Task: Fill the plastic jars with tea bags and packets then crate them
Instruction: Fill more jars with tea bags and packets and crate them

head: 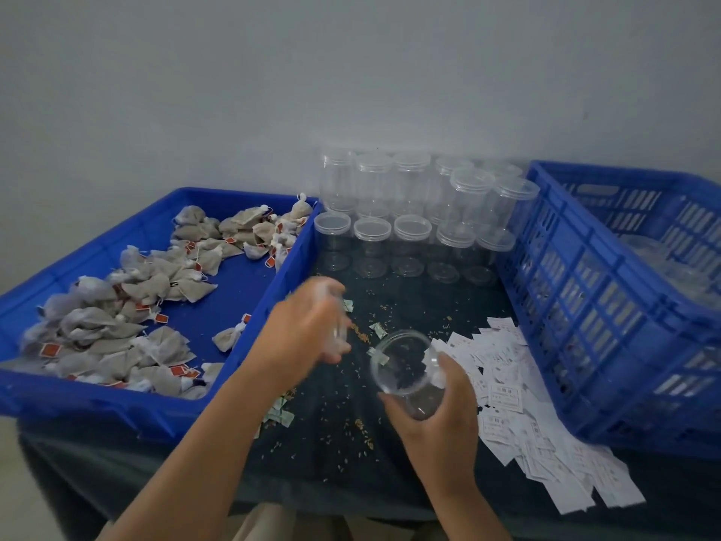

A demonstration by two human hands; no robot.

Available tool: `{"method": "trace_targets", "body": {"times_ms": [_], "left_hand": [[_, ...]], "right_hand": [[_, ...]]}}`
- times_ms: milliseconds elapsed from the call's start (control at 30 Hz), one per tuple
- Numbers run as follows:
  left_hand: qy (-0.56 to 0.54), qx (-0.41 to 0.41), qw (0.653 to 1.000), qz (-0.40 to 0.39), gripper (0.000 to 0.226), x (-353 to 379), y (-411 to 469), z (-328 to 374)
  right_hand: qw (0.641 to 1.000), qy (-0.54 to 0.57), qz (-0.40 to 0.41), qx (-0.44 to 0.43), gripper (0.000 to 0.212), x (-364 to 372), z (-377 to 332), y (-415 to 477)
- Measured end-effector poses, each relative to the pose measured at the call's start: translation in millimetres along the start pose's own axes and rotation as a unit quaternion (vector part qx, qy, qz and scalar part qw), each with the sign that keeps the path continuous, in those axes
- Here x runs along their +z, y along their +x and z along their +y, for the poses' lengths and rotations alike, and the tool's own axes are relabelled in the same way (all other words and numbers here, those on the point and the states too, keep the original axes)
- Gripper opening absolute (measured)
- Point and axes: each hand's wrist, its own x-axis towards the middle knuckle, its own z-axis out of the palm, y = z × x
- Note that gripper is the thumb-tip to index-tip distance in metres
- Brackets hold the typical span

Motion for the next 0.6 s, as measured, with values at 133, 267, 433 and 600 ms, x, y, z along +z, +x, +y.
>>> {"method": "trace_targets", "body": {"times_ms": [133, 267, 433, 600], "left_hand": [[0.1, -0.142, 0.982, -0.072, 0.023, 16.3, 15.9, -39.9], [0.267, -0.089, 0.96, 0.003, 0.029, 46.8, 2.9, -77.5], [0.339, 0.033, 0.938, 0.057, 0.066, 45.9, 4.9, -65.2], [0.27, 0.019, 0.955, 0.122, 0.031, -44.0, 15.5, -30.3]], "right_hand": [[0.99, 0.102, 0.003, 0.096, 0.097, -5.3, -3.3, 4.7], [0.989, 0.111, -0.035, 0.094, 0.1, -4.2, -0.7, 3.8], [0.987, 0.121, -0.056, 0.085, 0.097, -5.5, -1.1, 3.2], [0.982, 0.148, -0.085, 0.08, 0.084, -5.5, -4.0, 5.4]]}}
